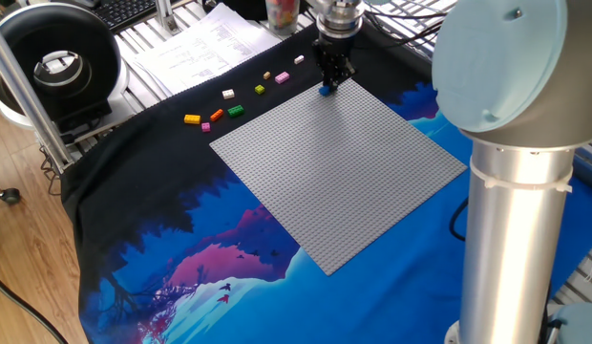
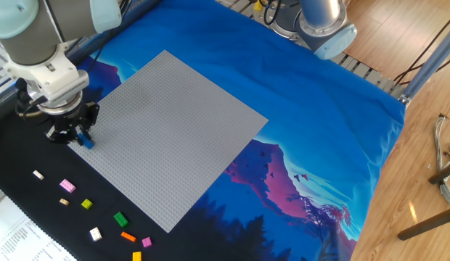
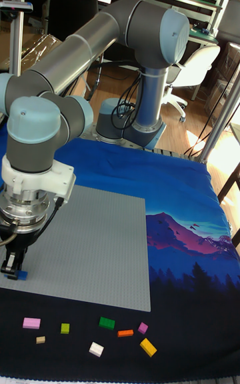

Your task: Build with small Lego blocks

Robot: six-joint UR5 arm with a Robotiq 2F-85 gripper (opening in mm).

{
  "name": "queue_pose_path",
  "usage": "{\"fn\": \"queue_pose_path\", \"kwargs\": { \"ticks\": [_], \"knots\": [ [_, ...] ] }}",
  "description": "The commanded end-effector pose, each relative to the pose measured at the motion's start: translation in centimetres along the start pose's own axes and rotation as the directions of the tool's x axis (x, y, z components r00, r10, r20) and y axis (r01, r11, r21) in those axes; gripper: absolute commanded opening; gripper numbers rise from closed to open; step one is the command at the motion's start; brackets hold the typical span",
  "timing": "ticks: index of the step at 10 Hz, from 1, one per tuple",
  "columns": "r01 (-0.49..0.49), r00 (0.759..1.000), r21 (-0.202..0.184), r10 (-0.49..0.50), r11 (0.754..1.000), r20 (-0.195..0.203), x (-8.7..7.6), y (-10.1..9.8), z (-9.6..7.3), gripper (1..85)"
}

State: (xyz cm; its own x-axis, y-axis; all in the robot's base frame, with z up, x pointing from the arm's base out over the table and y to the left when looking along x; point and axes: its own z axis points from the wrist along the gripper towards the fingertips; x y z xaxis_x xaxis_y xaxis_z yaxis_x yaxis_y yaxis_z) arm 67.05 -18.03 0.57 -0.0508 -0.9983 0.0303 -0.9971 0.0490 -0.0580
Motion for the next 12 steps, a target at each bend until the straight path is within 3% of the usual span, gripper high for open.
{"fn": "queue_pose_path", "kwargs": {
  "ticks": [1,6,8,12],
  "knots": [
    [0.000,1.000,0.005,0.000,1.000,0.014,-0.1,-0.4,0.4,23.3],
    [-0.018,1.000,-0.001,0.018,1.000,0.006,0.1,-0.1,-0.1,22.3],
    [-0.028,1.000,-0.021,0.028,0.999,0.000,0.3,0.4,-0.6,22.3],
    [-0.026,0.999,-0.043,0.027,0.999,0.032,0.5,0.9,0.3,22.7]
  ]
}}
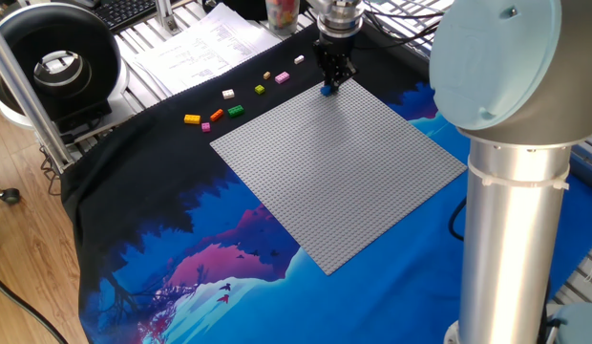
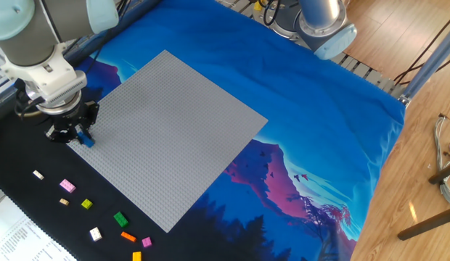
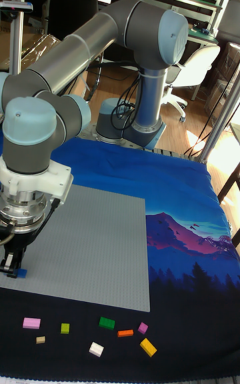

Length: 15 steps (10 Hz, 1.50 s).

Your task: Build with small Lego blocks

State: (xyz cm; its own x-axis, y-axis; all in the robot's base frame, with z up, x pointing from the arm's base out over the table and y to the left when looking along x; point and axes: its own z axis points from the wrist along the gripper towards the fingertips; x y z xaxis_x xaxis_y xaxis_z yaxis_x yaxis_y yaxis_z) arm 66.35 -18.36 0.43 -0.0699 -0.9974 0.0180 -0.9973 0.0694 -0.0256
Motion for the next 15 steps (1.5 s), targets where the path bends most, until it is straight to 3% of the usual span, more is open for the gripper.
{"fn": "queue_pose_path", "kwargs": {
  "ticks": [1,7,8,9,15],
  "knots": [
    [-0.002,1.000,-0.011,0.002,1.000,0.018,0.20,0.29,0.17,22.7],
    [-0.012,1.000,-0.019,0.012,1.000,0.016,-0.40,0.40,-0.26,22.7],
    [0.002,1.000,-0.016,-0.001,1.000,0.017,-0.34,0.31,-0.18,37.7],
    [0.003,1.000,-0.018,-0.003,1.000,0.023,-0.41,0.37,-0.14,39.3],
    [0.003,1.000,-0.031,-0.003,1.000,0.021,-0.26,0.72,-0.08,37.3]
  ]
}}
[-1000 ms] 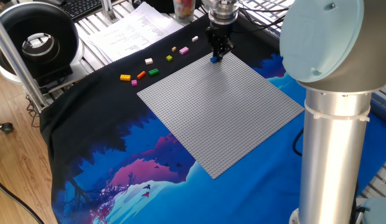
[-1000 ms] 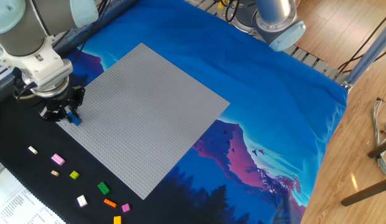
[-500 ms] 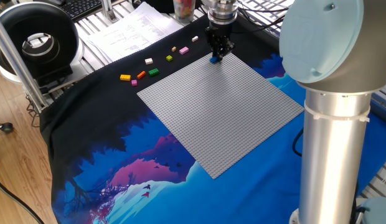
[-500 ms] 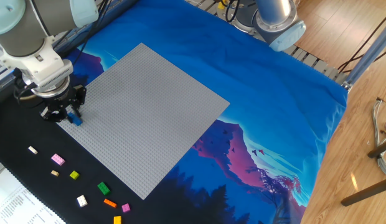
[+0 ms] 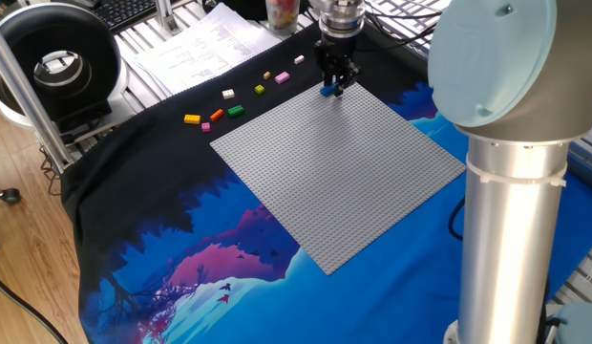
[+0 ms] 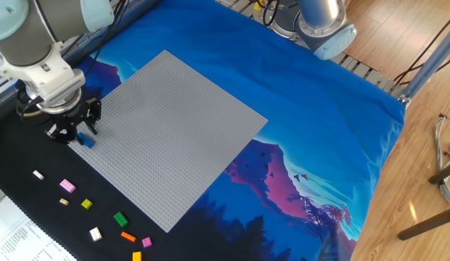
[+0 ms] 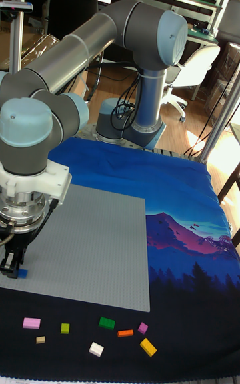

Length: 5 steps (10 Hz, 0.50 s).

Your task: Build with small Lego blocks

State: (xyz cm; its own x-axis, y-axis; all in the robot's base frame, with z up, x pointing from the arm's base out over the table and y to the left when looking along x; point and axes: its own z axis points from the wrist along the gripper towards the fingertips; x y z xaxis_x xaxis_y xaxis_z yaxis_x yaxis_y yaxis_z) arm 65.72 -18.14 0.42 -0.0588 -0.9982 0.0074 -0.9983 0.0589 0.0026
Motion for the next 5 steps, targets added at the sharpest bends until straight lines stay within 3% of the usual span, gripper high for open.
{"fn": "queue_pose_path", "kwargs": {
  "ticks": [1,2,5],
  "knots": [
    [-0.011,1.000,-0.003,0.011,1.000,0.009,-0.04,0.08,-0.08,34.7],
    [-0.011,1.000,0.001,0.011,1.000,-0.011,0.47,-0.03,-0.07,25.3],
    [0.003,1.000,0.020,-0.003,1.000,-0.013,0.53,-0.51,-0.06,22.7]
  ]
}}
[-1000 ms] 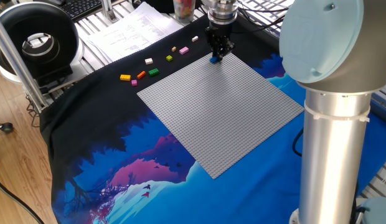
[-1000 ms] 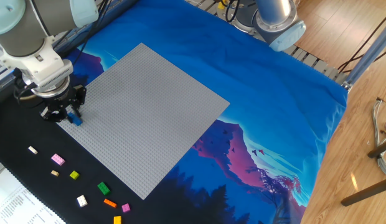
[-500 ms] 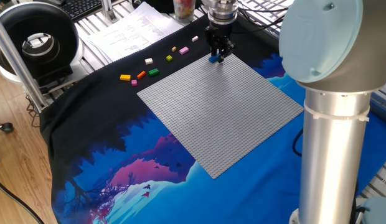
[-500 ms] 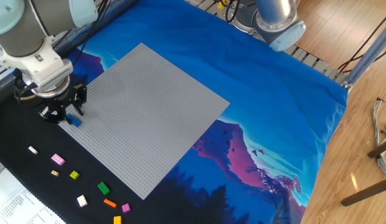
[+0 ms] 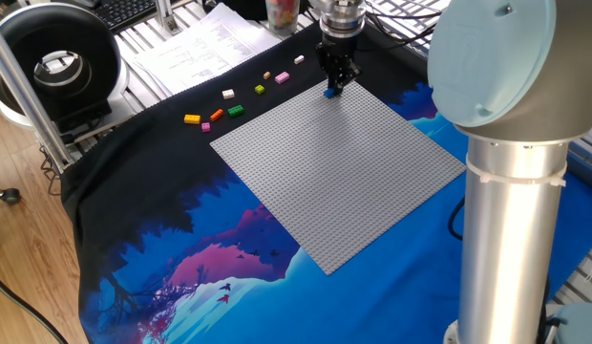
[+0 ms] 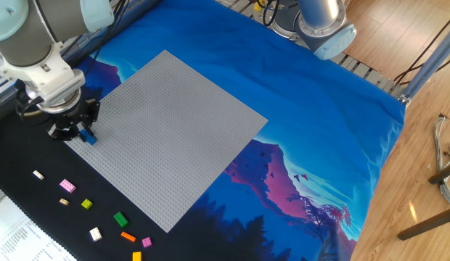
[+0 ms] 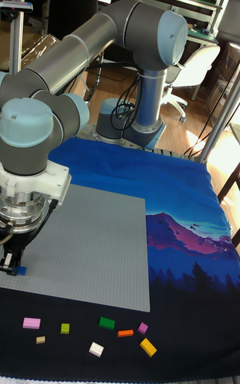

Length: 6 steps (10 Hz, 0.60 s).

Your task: Build with small Lego blocks

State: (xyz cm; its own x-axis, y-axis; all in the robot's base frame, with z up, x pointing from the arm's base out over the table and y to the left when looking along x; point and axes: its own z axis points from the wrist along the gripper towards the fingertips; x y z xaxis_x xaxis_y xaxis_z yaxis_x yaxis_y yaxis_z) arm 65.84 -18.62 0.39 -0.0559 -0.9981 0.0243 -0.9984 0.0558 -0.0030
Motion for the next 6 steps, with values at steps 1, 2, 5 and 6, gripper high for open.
{"fn": "queue_pose_path", "kwargs": {
  "ticks": [1,2,5,6],
  "knots": [
    [0.000,1.000,0.013,0.000,1.000,0.004,0.06,-0.32,-0.09,22.0],
    [0.000,1.000,0.013,0.000,1.000,0.004,0.06,-0.32,-0.09,20.7],
    [-0.006,1.000,0.011,0.006,1.000,0.005,0.01,-0.30,-0.08,16.3],
    [-0.006,1.000,0.013,0.006,1.000,0.004,0.04,-0.37,-0.06,15.7]
  ]
}}
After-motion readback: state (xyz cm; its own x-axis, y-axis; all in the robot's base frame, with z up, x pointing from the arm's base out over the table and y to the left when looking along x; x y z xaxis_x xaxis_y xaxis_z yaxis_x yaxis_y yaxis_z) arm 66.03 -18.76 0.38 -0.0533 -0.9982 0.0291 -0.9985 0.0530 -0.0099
